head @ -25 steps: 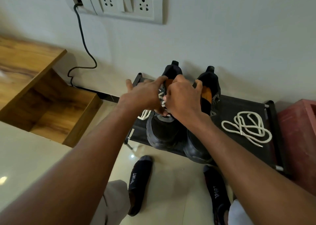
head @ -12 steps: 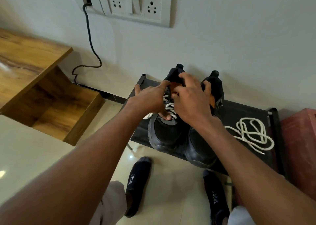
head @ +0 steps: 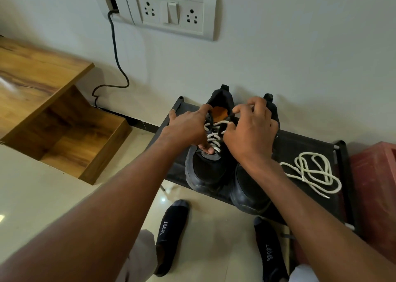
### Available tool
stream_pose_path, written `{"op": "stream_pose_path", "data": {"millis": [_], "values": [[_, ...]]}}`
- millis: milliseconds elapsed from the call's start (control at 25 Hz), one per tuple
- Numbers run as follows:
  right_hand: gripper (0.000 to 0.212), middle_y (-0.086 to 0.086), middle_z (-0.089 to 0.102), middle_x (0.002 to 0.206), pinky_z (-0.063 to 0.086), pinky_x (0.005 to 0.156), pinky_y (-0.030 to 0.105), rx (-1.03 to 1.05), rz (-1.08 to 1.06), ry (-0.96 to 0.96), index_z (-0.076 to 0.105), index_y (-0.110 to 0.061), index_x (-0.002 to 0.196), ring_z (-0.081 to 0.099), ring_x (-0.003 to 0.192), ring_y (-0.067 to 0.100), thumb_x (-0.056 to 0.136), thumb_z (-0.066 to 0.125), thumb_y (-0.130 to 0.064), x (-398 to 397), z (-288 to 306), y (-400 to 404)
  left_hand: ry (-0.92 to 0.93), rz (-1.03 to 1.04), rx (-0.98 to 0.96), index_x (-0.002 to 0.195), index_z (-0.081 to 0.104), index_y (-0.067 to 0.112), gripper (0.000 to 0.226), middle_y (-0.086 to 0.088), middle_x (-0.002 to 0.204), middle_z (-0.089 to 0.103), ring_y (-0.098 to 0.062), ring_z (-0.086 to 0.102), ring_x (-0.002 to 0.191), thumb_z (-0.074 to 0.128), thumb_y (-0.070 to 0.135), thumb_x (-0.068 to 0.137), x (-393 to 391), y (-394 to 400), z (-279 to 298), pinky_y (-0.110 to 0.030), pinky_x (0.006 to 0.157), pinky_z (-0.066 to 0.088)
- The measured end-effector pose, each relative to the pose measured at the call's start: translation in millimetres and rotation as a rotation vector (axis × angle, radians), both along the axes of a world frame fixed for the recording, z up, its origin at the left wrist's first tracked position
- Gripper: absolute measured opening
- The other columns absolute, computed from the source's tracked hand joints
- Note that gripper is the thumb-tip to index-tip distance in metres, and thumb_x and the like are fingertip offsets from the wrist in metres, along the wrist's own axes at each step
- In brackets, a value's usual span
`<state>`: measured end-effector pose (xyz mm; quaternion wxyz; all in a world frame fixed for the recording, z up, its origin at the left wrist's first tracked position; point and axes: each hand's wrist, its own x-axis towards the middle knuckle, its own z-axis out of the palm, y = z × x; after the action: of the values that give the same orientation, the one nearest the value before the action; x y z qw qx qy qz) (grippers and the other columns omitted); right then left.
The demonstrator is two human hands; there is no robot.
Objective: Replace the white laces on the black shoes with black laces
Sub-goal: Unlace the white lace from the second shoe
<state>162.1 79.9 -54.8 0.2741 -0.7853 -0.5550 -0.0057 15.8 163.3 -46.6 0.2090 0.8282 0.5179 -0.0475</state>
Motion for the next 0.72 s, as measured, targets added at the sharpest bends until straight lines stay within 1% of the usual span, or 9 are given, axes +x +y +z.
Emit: {"op": "stream_pose_path", "data": {"millis": [80, 160, 240, 360, 440, 520, 600, 680, 720], "values": [[0.030, 0.001, 0.034, 0.160, 0.026, 0.116, 0.063, -0.063, 0.132, -0.111, 0.070, -0.024, 0.122, 0.031, 0.149, 0.028, 0.092, 0.069, -0.029, 7, -2, 4, -0.006, -0.001, -0.011, 0.155, 0.018, 0.036, 0.116, -0.003, 0.131, 0.067, -0.032, 0.057, 0.129, 0.095, 0.043, 0.069, 1, 0, 0, -0.067, 0.120, 0.014], [0.021, -0.004, 0.030, 0.165, 0.020, 0.118, 0.069, -0.129, 0.239, -0.156, 0.075, -0.027, 0.115, 0.024, 0.154, 0.025, 0.095, 0.069, -0.030, 4, -3, 10, 0.000, -0.007, -0.006, 0.155, 0.019, 0.034, 0.116, -0.003, 0.129, 0.068, -0.032, 0.057, 0.127, 0.095, 0.043, 0.068, 4, -1, 0, -0.066, 0.119, 0.016], [0.013, -0.007, 0.037, 0.162, 0.017, 0.118, 0.068, -0.169, 0.260, -0.111, 0.079, -0.029, 0.105, 0.027, 0.152, 0.023, 0.094, 0.072, -0.027, -7, -8, 14, 0.009, -0.007, -0.001, 0.154, 0.020, 0.032, 0.115, -0.002, 0.129, 0.067, -0.031, 0.058, 0.125, 0.095, 0.040, 0.068, 5, -1, -1, -0.066, 0.119, 0.017], [0.014, -0.007, 0.057, 0.136, 0.022, 0.116, 0.061, -0.044, 0.157, 0.000, 0.081, -0.028, 0.088, 0.049, 0.129, 0.021, 0.086, 0.076, -0.015, -15, -5, 19, -0.010, 0.026, -0.009, 0.150, 0.022, 0.037, 0.115, -0.002, 0.127, 0.068, -0.034, 0.061, 0.120, 0.097, 0.045, 0.063, 3, 1, -5, -0.066, 0.118, 0.017], [0.014, -0.005, 0.057, 0.115, 0.036, 0.108, 0.058, 0.089, -0.006, 0.116, 0.078, -0.024, 0.080, 0.054, 0.106, 0.019, 0.086, 0.072, -0.013, -13, 5, 18, -0.021, 0.033, -0.018, 0.151, 0.022, 0.039, 0.117, -0.004, 0.128, 0.068, -0.034, 0.061, 0.122, 0.097, 0.048, 0.061, 0, 2, -6, -0.066, 0.118, 0.016], [0.015, -0.005, 0.052, 0.108, 0.045, 0.098, 0.056, 0.180, -0.147, 0.215, 0.075, -0.022, 0.079, 0.053, 0.097, 0.019, 0.090, 0.069, -0.015, -8, 14, 11, -0.038, 0.030, -0.028, 0.154, 0.019, 0.039, 0.119, -0.004, 0.133, 0.067, -0.034, 0.058, 0.127, 0.096, 0.047, 0.064, -1, 1, -5, -0.067, 0.119, 0.015], [0.008, -0.002, 0.051, 0.119, 0.046, 0.099, 0.057, 0.143, -0.142, 0.159, 0.074, -0.023, 0.093, 0.053, 0.111, 0.023, 0.091, 0.068, -0.018, -2, 15, 3, -0.037, 0.023, -0.040, 0.156, 0.016, 0.039, 0.120, -0.006, 0.138, 0.064, -0.034, 0.055, 0.131, 0.095, 0.045, 0.066, -2, 1, -3, -0.068, 0.120, 0.014], [0.028, 0.003, 0.045, 0.146, 0.040, 0.106, 0.060, 0.040, -0.012, -0.026, 0.069, -0.023, 0.118, 0.043, 0.138, 0.028, 0.090, 0.068, -0.022, 4, 11, -1, -0.019, 0.009, -0.044, 0.156, 0.016, 0.037, 0.119, -0.006, 0.139, 0.063, -0.034, 0.053, 0.133, 0.095, 0.044, 0.067, -1, 2, 1, -0.068, 0.120, 0.014], [0.032, 0.002, 0.038, 0.157, 0.035, 0.111, 0.062, -0.007, 0.079, -0.100, 0.068, -0.023, 0.122, 0.034, 0.148, 0.028, 0.091, 0.069, -0.024, 4, 8, 1, -0.014, 0.002, -0.051, 0.155, 0.017, 0.037, 0.118, -0.005, 0.139, 0.063, -0.034, 0.053, 0.133, 0.096, 0.044, 0.067, 0, 1, 3, -0.068, 0.120, 0.014]]}}
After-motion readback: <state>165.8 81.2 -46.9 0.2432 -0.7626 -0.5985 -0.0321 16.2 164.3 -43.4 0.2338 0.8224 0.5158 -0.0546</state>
